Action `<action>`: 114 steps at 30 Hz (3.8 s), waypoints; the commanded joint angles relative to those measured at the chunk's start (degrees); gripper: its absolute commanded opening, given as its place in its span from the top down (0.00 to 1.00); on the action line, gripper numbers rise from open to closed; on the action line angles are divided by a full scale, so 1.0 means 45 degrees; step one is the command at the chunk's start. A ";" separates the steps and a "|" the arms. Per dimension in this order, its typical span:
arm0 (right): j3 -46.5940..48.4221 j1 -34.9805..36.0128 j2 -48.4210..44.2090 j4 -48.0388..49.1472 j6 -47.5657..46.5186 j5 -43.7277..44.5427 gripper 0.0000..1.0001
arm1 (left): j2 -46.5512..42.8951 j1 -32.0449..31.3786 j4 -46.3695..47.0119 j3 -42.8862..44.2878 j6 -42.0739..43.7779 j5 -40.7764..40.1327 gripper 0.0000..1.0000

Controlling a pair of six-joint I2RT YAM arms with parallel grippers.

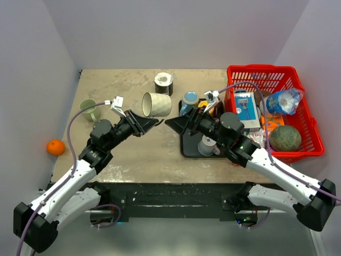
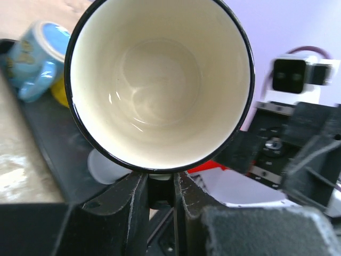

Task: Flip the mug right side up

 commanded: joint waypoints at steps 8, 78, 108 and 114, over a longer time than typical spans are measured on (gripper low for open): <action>0.1328 0.0013 -0.1662 -0.4174 -0.0679 0.3125 0.01 | 0.0999 0.0006 -0.3438 0.3068 0.4395 -0.4816 1.00; 0.1074 0.0032 -0.1232 -0.8805 0.0396 0.4514 0.01 | 1.1704 0.6374 -0.5745 0.7543 0.7308 -0.7537 0.71; 0.1115 0.0013 0.1366 -1.1658 -0.1831 0.9339 0.01 | -0.0715 0.6374 -0.7035 0.2604 0.6704 -0.1307 0.07; 0.0450 0.0013 0.1949 -1.1481 -0.1577 0.8928 0.01 | -0.2629 0.6354 -0.6567 0.0728 0.6351 0.0296 0.06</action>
